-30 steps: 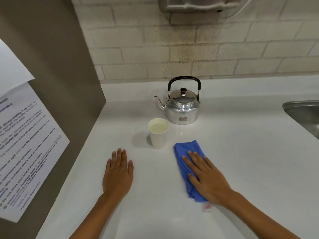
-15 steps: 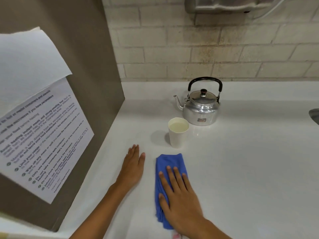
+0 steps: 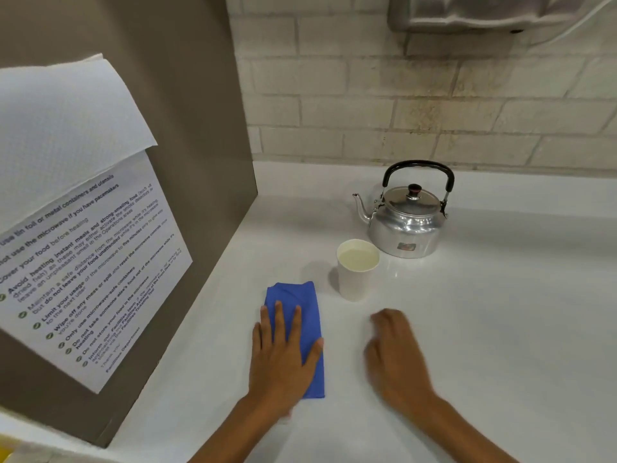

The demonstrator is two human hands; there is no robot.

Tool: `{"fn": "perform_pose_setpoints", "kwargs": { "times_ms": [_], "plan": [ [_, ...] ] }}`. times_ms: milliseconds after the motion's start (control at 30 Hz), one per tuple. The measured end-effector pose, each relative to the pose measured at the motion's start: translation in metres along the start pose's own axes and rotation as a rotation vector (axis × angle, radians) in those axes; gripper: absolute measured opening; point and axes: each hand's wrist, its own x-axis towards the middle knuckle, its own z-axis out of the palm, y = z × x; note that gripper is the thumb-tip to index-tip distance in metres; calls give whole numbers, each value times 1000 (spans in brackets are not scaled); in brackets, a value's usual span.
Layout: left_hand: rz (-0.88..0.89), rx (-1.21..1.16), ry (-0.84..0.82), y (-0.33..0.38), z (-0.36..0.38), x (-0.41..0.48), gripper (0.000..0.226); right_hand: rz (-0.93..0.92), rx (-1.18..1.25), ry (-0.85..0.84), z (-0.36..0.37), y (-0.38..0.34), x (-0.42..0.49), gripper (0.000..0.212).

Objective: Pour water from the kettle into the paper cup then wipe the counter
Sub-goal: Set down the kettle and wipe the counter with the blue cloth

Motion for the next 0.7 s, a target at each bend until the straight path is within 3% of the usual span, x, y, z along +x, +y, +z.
{"fn": "perform_pose_setpoints", "kwargs": {
  "times_ms": [67, 167, 267, 433, 567, 700],
  "plan": [
    [19, 65, 7, 2, 5, 6, 91, 88, -138, 31, -17, 27, 19, 47],
    [39, 64, 19, -11, 5, 32, 69, 127, -276, 45, -28, 50, 49, 58],
    [-54, 83, 40, -17, -4, 76, 63, 115, -353, -6, -26, 64, 63, 63],
    [69, 53, -3, 13, 6, 103, 56, 100, -417, -65, -13, 79, 61, 66],
    [211, 1, 21, -17, 4, 99, 52, 98, -397, -58, -10, 82, 63, 56],
    [93, -13, 28, -33, -9, 140, 52, 76, -405, -50, -10, 79, 61, 62]
  ]
}}
